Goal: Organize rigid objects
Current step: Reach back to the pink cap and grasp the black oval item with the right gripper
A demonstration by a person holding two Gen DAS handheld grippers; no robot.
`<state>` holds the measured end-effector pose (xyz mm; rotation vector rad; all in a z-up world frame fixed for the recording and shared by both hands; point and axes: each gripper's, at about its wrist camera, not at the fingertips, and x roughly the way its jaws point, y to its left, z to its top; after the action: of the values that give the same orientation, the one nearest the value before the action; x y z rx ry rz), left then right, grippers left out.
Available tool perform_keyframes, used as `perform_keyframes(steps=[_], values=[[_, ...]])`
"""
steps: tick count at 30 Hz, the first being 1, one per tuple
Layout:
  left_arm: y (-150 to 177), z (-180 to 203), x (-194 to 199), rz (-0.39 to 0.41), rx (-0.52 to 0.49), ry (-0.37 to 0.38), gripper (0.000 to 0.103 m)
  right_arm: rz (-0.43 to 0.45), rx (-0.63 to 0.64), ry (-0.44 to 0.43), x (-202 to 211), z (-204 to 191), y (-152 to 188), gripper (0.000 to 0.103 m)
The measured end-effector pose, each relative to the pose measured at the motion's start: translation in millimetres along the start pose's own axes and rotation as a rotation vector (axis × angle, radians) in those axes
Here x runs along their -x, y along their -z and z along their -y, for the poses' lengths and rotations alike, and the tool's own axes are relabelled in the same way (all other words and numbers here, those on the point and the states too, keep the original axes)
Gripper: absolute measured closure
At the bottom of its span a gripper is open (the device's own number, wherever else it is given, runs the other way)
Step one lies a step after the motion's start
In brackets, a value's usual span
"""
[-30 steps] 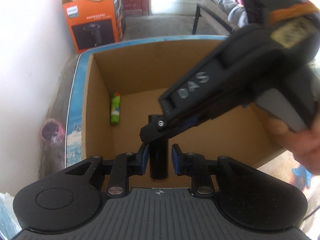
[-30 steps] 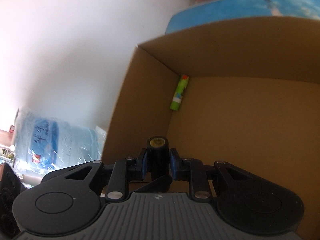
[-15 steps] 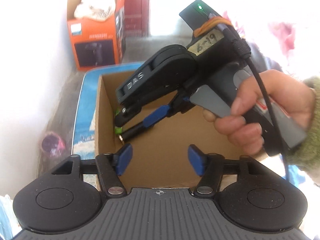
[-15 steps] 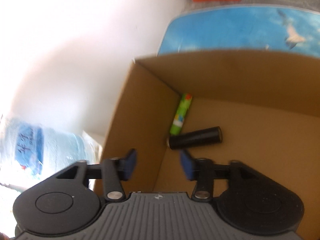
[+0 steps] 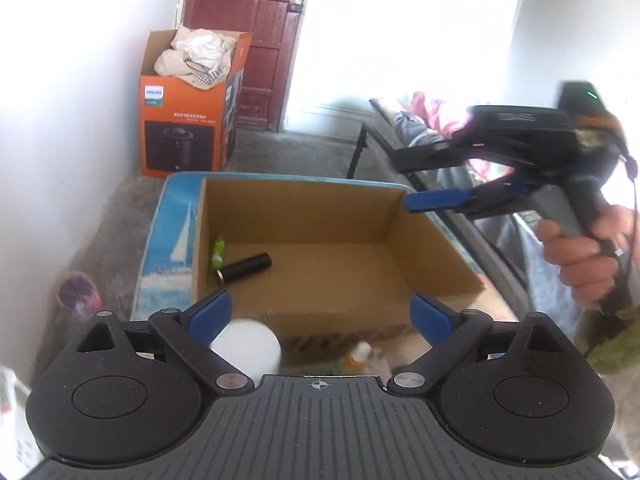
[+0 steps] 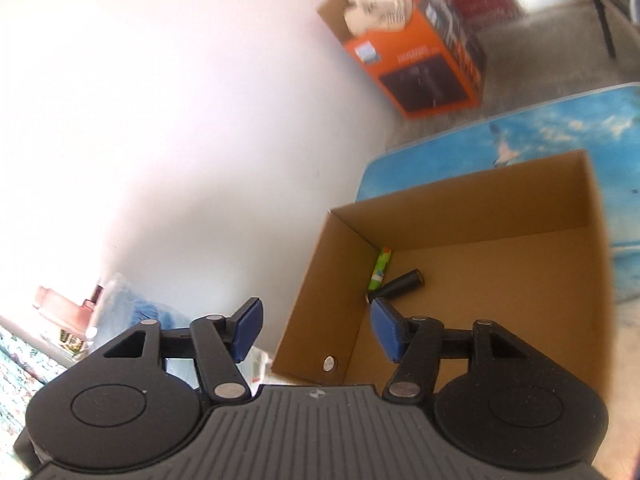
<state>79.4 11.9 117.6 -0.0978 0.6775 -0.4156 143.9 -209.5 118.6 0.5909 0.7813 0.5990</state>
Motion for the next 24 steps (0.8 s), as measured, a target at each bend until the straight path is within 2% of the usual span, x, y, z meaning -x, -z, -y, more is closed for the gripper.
perform_keyframes(steps=[3, 6, 10, 14, 17, 20, 24], values=[[22, 5, 7, -0.016, 0.023, 0.055, 0.007, 0.097, 0.027, 0.012, 40, -1, 36, 0.03], [51, 18, 10, 0.002, 0.008, 0.072, 0.007, 0.167, 0.015, 0.033, 63, 7, 81, 0.03], [84, 41, 12, -0.006, -0.014, 0.085, 0.007, 0.226, -0.072, 0.009, 76, 27, 138, 0.03], [102, 55, -2, -0.068, -0.051, 0.079, 0.007, 0.276, -0.151, 0.002, 81, 41, 176, 0.031], [110, 66, -9, -0.1, -0.134, 0.054, 0.007, 0.282, -0.198, 0.0, 79, 51, 192, 0.036], [116, 76, -15, -0.081, -0.204, 0.007, 0.007, 0.245, -0.235, -0.013, 68, 59, 199, 0.042], [125, 80, -27, -0.094, -0.219, -0.025, 0.014, 0.193, -0.216, 0.003, 48, 58, 206, 0.047]])
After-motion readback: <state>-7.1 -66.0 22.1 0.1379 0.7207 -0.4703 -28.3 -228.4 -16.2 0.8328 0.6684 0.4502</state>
